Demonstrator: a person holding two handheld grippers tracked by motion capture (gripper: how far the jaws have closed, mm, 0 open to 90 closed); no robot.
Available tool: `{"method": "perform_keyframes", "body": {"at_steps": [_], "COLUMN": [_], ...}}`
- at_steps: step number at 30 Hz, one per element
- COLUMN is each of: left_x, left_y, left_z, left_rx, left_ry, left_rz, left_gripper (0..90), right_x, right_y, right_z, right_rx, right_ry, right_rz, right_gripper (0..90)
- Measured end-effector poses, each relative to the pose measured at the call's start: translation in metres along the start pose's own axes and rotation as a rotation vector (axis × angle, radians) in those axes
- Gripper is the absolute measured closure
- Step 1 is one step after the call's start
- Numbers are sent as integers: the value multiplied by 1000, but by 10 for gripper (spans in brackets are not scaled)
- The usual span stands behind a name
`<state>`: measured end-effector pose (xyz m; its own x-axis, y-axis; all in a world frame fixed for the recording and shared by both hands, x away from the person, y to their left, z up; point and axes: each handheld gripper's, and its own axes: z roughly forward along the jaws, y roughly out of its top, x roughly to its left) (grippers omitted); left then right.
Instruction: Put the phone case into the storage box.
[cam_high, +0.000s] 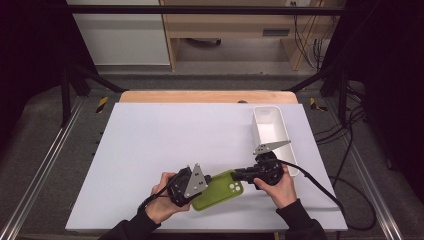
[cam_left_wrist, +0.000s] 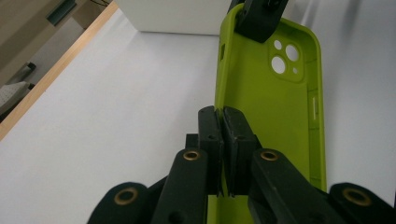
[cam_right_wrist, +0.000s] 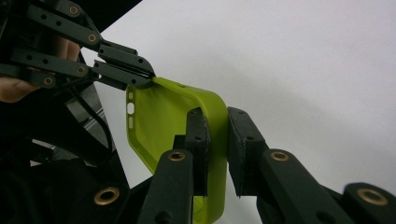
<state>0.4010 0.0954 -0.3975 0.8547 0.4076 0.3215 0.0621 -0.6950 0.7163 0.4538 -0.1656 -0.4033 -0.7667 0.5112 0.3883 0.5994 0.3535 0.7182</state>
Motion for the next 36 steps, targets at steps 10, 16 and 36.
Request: {"method": "perform_keyframes", "body": {"at_steps": [10, 16, 36], "left_x": [4, 14, 58], "left_y": [-1, -3, -34], "left_z": [0, -5, -24], "left_rx": [-31, -100, -259], "left_ry": [-17, -28, -43], "left_rz": [-49, -128, -383], "left_gripper": [803, 643, 165], "right_x": [1, 1, 4], "right_y": [0, 0, 1], "right_z": [-2, -7, -25], "right_rx": [-15, -37, -87], "right_ry": [-18, -63, -211], "right_rz": [-4, -21, -104], "right_gripper": [800, 800, 799]}}
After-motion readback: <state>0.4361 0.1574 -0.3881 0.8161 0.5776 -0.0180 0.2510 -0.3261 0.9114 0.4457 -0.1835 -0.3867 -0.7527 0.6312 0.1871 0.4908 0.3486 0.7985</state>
